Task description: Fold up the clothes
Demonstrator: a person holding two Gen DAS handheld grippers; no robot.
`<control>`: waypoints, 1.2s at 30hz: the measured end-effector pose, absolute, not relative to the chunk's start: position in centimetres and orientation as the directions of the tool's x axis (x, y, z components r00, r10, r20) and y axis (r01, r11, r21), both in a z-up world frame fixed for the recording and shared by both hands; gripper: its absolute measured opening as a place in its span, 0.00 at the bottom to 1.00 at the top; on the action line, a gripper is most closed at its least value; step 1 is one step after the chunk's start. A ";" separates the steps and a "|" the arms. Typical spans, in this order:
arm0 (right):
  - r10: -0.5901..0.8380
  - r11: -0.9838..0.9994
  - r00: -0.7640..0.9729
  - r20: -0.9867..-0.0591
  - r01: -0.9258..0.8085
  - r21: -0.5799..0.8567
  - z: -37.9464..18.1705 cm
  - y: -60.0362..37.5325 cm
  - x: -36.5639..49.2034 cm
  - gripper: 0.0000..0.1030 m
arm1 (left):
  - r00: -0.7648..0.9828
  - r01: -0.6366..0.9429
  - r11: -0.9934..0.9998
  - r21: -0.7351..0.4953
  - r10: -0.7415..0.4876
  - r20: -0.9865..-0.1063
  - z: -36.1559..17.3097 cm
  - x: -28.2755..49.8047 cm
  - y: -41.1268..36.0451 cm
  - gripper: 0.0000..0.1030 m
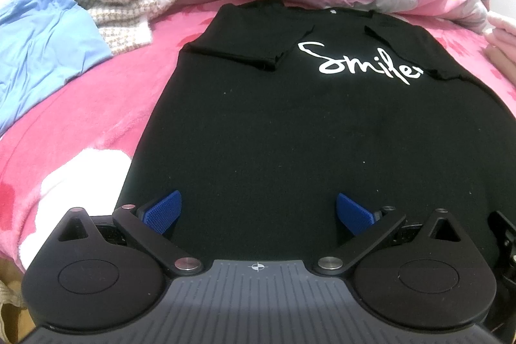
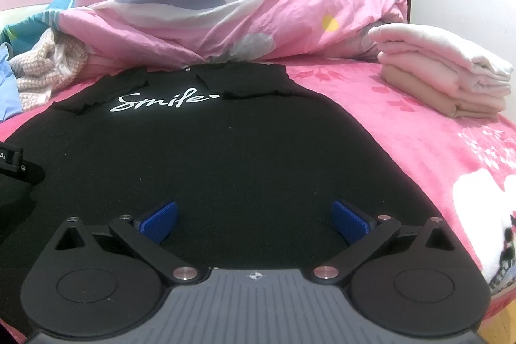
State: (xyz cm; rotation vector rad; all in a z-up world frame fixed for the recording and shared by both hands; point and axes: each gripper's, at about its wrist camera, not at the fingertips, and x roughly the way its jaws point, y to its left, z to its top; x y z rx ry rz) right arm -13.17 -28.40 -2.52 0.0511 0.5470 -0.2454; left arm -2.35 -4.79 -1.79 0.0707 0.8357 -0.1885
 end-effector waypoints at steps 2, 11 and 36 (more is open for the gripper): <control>-0.217 0.970 0.825 -0.521 0.244 -0.017 -2.5 -28.4 -13.2 1.00 | 0.654 0.193 0.981 -0.011 -0.138 -0.743 -1.8 -2.3 -4.8 1.00; -0.218 0.969 0.825 -0.521 0.244 -0.018 -2.6 -28.3 -13.2 1.00 | 0.655 0.191 0.981 -0.010 -0.135 -0.744 -1.8 -2.4 -4.9 1.00; -0.214 0.971 0.832 -0.512 0.236 -0.021 -2.7 -28.3 -13.3 1.00 | 0.718 0.341 0.936 0.088 -0.199 -0.667 -0.8 -5.5 -2.0 1.00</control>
